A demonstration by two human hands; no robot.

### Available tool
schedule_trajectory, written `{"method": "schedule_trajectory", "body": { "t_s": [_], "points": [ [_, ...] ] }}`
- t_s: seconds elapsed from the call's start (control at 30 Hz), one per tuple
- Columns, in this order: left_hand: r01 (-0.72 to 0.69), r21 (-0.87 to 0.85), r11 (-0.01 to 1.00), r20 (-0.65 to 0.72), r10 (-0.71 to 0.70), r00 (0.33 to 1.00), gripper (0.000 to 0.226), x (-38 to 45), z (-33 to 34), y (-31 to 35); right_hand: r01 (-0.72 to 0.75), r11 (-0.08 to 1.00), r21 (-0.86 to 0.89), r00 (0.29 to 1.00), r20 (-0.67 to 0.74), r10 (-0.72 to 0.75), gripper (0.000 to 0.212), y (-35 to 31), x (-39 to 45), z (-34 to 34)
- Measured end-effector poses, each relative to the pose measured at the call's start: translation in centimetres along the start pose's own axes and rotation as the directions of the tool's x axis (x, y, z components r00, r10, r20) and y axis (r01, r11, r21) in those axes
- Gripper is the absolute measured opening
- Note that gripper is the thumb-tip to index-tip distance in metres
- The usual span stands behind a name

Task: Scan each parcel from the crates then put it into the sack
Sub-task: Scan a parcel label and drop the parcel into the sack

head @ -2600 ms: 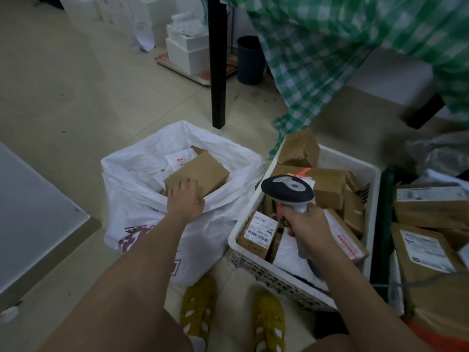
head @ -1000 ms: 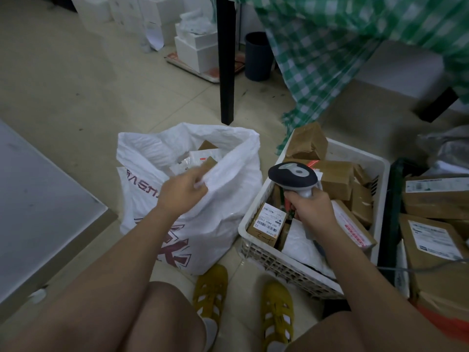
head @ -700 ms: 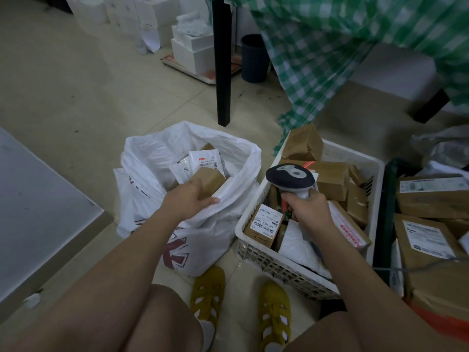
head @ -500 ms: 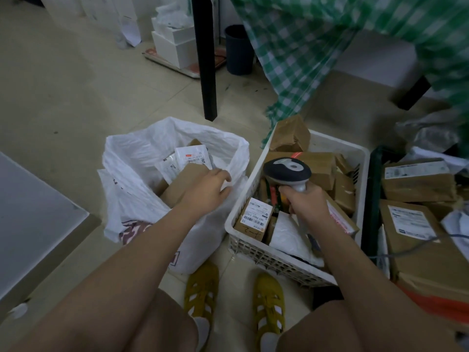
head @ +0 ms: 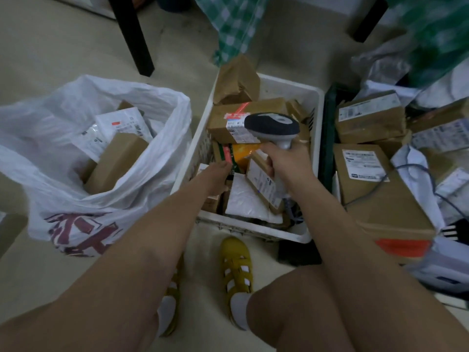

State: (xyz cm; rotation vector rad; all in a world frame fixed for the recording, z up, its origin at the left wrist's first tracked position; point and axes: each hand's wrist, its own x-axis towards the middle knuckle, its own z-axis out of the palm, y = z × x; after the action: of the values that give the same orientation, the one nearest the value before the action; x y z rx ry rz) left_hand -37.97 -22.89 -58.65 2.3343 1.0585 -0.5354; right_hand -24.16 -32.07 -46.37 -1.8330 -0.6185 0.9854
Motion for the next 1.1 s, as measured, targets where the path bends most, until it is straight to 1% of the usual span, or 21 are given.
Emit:
{"method": "schedule_trajectory", "body": {
  "t_s": [0.07, 0.17, 0.23, 0.33, 0.4, 0.5, 0.57, 0.63, 0.7, 0.77, 0.83, 0.87, 0.9, 0.97, 1.03, 1.1],
  "points": [
    [0.022, 0.096, 0.995, 0.015, -0.024, 1.000, 0.071, 0.8, 0.8, -0.3, 0.004, 1.000, -0.023, 1.000, 0.007, -0.004, 0.029, 0.2, 0.3, 0.1],
    [0.058, 0.202, 0.978, 0.016, -0.062, 0.998, 0.070, 1.1, 1.1, -0.2, 0.019, 1.000, -0.018, 0.999, 0.037, -0.019, 0.020, 0.4, 0.5, 0.4],
    [0.058, 0.294, 0.954, -0.024, -0.053, 0.998, 0.070, 1.2, 0.5, 0.2, 0.032, 0.999, -0.016, 0.999, 0.038, -0.031, 0.019, 0.4, 0.7, 0.4],
    [0.057, 0.423, 0.904, -0.078, -0.026, 0.997, 0.081, 0.3, -1.2, 1.3, 0.047, 0.999, -0.017, 0.998, 0.031, -0.046, 0.020, 0.5, 0.7, 0.4],
    [0.036, 0.469, 0.883, -0.050, -0.014, 0.999, 0.085, -0.3, -2.3, 1.8, 0.043, 0.999, -0.012, 0.999, 0.030, -0.043, 0.021, 0.6, 0.6, 0.3],
    [0.032, 0.467, 0.884, -0.014, -0.029, 0.999, 0.094, -1.2, -3.3, 1.9, 0.026, 0.999, -0.036, 0.999, 0.026, -0.025, 0.022, 0.8, 0.4, 0.3],
    [0.027, 0.418, 0.908, 0.054, -0.054, 0.997, 0.105, -1.9, -3.7, 1.9, 0.028, 0.999, -0.034, 0.999, 0.023, -0.027, 0.021, 0.7, 0.2, 0.4],
    [0.021, 0.370, 0.929, 0.113, -0.067, 0.991, 0.106, -2.3, -3.8, 1.7, 0.042, 0.998, -0.038, 0.999, 0.029, -0.041, 0.016, 0.7, -0.2, 0.5],
    [0.011, 0.369, 0.929, 0.097, -0.050, 0.994, 0.106, -2.6, -3.5, 1.4, 0.050, 0.998, -0.037, 0.998, 0.035, -0.048, 0.013, 0.6, -0.5, 0.6],
    [0.013, 0.371, 0.928, 0.023, -0.023, 0.999, 0.110, -3.2, -3.3, 1.2, 0.054, 0.997, -0.050, 0.998, 0.030, -0.052, 0.012, 0.3, -0.7, 0.8],
    [0.029, 0.293, 0.956, -0.096, -0.001, 0.995, 0.116, -4.3, -3.3, 0.7, 0.070, 0.996, -0.056, 0.997, 0.014, -0.069, 0.012, 0.0, -0.8, 1.2],
    [0.039, 0.223, 0.974, -0.159, -0.003, 0.987, 0.118, -5.1, -3.6, 0.5, 0.077, 0.995, -0.056, 0.997, -0.001, -0.077, 0.012, -0.3, -0.9, 1.4],
    [0.036, 0.129, 0.991, -0.226, -0.006, 0.974, 0.118, -6.0, -4.0, 0.3, 0.084, 0.995, -0.054, 0.996, -0.019, -0.085, 0.012, -0.6, -1.1, 1.6],
    [0.016, -0.127, 0.992, -0.326, -0.057, 0.944, 0.113, -8.0, -5.5, 0.0, 0.105, 0.993, -0.045, 0.993, -0.042, -0.107, 0.013, -1.1, -1.7, 2.0],
    [-0.017, -0.399, 0.917, -0.412, -0.163, 0.897, 0.107, -10.1, -6.8, -0.3, 0.133, 0.991, -0.020, 0.989, -0.055, -0.134, 0.014, -1.6, -2.4, 2.4],
    [-0.042, -0.643, 0.764, -0.424, -0.310, 0.851, 0.106, -12.0, -7.6, -0.5, 0.163, 0.987, 0.012, 0.984, -0.076, -0.161, 0.013, -2.2, -3.4, 2.8]
  ]
}}
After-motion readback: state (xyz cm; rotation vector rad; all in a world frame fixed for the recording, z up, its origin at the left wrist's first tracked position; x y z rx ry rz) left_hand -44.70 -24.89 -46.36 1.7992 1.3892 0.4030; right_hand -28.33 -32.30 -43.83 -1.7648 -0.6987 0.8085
